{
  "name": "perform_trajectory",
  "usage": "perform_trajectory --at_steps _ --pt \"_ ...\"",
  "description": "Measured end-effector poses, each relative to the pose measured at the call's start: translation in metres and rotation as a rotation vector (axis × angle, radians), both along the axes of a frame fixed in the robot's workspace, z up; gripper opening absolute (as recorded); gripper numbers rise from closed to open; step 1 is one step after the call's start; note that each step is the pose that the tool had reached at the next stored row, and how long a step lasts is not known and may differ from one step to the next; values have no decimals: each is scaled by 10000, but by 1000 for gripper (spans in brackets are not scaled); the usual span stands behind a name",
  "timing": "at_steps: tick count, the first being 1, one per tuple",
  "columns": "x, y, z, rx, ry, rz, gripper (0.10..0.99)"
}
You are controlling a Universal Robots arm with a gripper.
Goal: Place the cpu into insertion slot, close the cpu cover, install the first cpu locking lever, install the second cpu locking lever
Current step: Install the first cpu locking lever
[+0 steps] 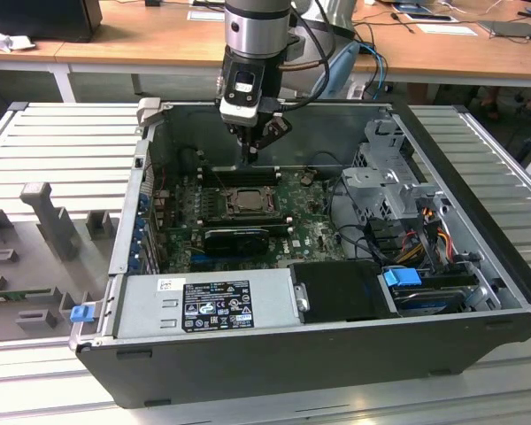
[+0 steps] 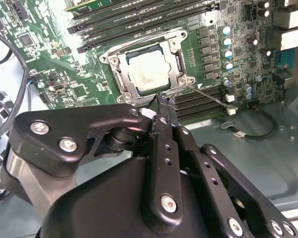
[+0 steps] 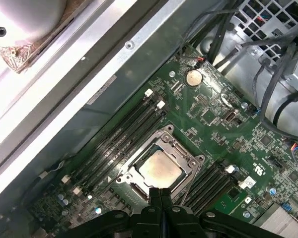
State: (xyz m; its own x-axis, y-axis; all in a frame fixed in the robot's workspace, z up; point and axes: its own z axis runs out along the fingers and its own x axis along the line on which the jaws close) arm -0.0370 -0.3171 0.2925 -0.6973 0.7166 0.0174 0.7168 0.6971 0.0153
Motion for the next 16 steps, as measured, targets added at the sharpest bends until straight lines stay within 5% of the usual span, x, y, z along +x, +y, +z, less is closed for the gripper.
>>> perform_trajectory --at_steps 16 --pt "0 0 0 1 0 1967 106"
